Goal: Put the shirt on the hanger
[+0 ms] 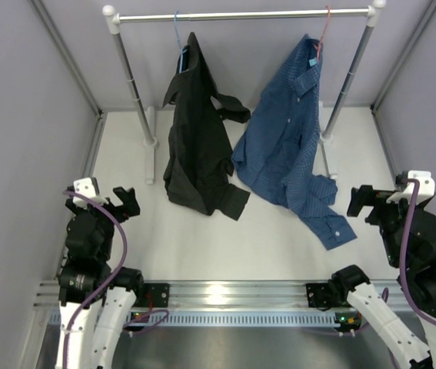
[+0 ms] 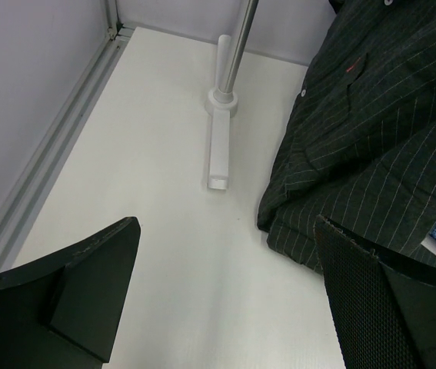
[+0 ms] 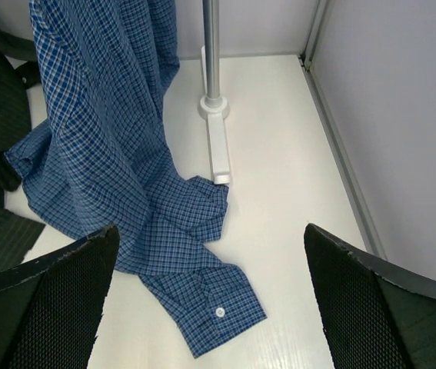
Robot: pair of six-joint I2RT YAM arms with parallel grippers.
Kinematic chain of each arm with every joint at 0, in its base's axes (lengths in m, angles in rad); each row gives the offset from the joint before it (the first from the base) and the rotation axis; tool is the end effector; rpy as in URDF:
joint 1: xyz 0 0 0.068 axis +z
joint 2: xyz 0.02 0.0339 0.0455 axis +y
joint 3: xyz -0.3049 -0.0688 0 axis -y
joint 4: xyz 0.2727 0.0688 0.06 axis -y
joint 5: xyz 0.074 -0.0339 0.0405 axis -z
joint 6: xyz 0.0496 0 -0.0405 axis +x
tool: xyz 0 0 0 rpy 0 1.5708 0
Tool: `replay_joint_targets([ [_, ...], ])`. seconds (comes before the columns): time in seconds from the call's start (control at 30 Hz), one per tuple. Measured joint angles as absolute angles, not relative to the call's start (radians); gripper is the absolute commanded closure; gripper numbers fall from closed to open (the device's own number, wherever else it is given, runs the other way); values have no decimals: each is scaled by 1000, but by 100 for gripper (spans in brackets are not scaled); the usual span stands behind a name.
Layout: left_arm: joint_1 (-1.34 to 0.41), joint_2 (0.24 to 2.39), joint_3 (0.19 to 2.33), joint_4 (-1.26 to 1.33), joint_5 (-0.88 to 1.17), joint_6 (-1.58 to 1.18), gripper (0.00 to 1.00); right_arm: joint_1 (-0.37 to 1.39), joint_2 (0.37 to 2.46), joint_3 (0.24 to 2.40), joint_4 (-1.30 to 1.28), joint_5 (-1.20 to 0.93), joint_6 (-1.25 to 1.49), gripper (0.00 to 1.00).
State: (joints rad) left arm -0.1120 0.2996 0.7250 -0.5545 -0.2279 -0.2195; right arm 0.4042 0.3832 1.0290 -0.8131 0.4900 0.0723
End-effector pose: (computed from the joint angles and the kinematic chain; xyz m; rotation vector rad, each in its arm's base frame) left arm 0.0744 0.0029 0.3549 -0.2602 1.6768 -0.0542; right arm 0.0414 -0.0077 0.4199 0.0727 1.7173 -0.0731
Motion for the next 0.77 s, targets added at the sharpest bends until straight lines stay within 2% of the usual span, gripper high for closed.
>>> replay_joint_targets([
  [0.77,-123,244,704,-580,-208,-220,2,404,363,975,-823,450,108,1],
])
